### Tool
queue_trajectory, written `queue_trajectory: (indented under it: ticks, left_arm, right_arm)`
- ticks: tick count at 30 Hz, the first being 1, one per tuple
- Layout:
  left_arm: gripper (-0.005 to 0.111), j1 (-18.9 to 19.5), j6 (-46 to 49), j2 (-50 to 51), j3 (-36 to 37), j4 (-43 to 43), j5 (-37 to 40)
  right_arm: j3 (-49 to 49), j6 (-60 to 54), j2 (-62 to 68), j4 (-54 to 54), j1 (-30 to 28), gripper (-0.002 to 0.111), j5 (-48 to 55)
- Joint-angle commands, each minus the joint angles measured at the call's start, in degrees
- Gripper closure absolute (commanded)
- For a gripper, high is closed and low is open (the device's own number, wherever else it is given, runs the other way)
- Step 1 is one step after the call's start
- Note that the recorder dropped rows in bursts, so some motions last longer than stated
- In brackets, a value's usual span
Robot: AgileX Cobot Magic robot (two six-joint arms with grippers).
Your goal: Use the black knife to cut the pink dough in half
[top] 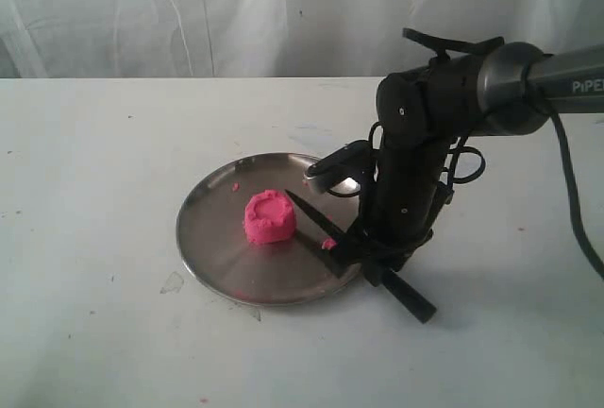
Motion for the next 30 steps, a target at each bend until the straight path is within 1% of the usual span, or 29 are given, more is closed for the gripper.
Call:
queue_trajectory:
  ticks: [1,8,14,17,19,23,24,25,27,30]
  left_arm:
    - [0.107,-0.4,-0.2,-0.3,0.1,-0.2,-0.3]
    - [0.107,-0.4,-0.2,-0.3,0.1,-0.2,-0.3]
    - [0.107,-0.4,-0.2,-0.3,0.1,-0.2,-0.3]
    - [0.107,-0.4,-0.2,-0.3,0.1,-0.2,-0.3]
    - [0.107,-0.4,-0.2,-0.3,0.1,-0.2,-0.3]
    - [0.107,-0.4,-0.2,-0.3,0.1,-0.2,-0.3]
    - [0.107,-0.4,-0.2,-0.3,0.1,-0.2,-0.3]
    - [0.107,-0.4,-0.2,-0.3,0.1,-0.2,-0.3]
    - [0.107,-0.4,-0.2,-0.3,0.1,-0.2,-0.3]
    - [0.107,-0.4,-0.2,-0.3,0.1,-0.2,-0.3]
  right_arm:
    - [0.1,-0.7,-0.9,0.0,-0.1,0.074,0.3]
    - [0.1,-0.7,-4.0,0.0,-0.1,0.074,0.9]
    - [0.1,-0.7,-9.9,-0.4,-0.1,0.074,3.1]
    - [0.1,-1.6,-12.2,0.1,-1.7,0.074,3.3]
    - [0.1,-5.5,-12.0,4.6,-4.9,0.074,3.9]
    - [0.2,-24.6,-8.4,27.6,-13.1,0.074,11.9]
    - [0.3,-26.7,-7.4,31.1,-14.5,0.074,13.0]
    - [0.3,-27.5,-6.7,31.8,-15.2,0.074,13.9]
    - [0.5,-27.5,-6.0,29.4,-15.4,0.074,14.7]
    - [1.8,-27.8,-6.0,28.3,-14.8,0.073,13.5]
